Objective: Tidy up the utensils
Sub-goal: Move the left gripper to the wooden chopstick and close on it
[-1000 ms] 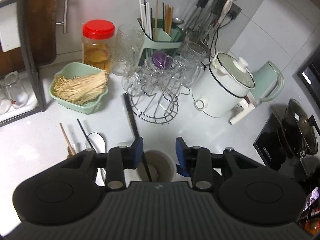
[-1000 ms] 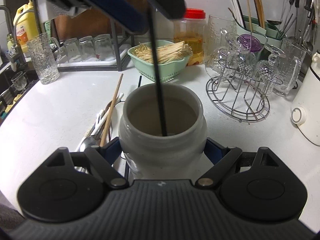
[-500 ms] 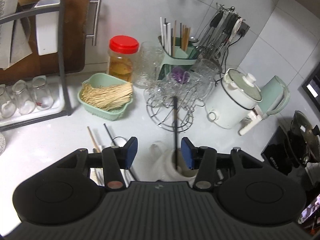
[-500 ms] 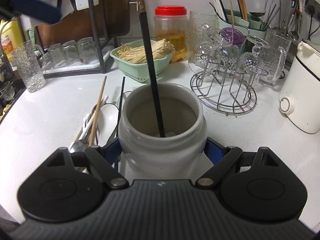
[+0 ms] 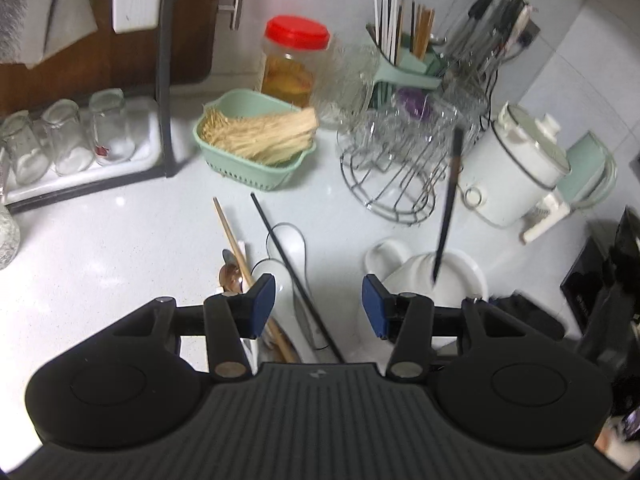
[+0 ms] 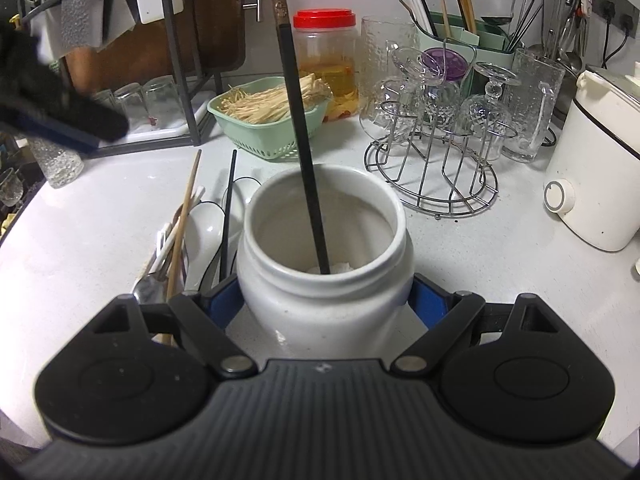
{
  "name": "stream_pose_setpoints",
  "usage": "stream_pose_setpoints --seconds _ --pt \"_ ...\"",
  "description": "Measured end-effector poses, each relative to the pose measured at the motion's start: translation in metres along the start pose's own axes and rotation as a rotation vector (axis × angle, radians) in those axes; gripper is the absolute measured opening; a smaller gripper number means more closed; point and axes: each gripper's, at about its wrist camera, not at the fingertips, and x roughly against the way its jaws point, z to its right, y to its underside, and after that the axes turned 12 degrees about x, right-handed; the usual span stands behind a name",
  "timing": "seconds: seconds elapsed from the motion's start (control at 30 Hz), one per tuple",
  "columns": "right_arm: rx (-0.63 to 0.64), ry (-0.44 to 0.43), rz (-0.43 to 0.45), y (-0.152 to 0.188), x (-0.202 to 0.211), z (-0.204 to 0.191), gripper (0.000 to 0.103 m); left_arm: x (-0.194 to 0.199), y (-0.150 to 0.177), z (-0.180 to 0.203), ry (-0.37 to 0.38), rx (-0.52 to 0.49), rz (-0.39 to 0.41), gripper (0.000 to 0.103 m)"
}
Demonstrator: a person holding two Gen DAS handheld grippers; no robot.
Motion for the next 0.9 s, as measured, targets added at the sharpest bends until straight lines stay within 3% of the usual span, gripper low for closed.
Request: stream_pose_setpoints --seconds 0.17,0.4,0.6,0.7,0.9 --pt "-0.020 0.015 -0.005 -0.002 -0.002 0.004 0.090 -0.027 -0.004 -0.025 -0.021 0.031 -0.057 0.053" --pt "-0.022 0.019 0.005 0.000 -0.001 0.003 0.090 -0.056 -0.006 -0.046 -0.044 0.079 -0.076 0.053" --pt "-0.023 0.020 0.010 0.000 -0.002 0.003 0.090 -0.081 -0.013 -0.060 -0.059 0.133 -0.052 0.053" --pt "-0.023 0.024 0.011 0.000 -0.002 0.003 0.090 -0.093 -0.022 -0.066 -0.100 0.158 -0.027 0.048" --pt "-0.024 0.030 0.014 0.000 -0.002 0.002 0.090 -0.119 -0.043 -0.085 -0.102 0.244 0.003 0.043"
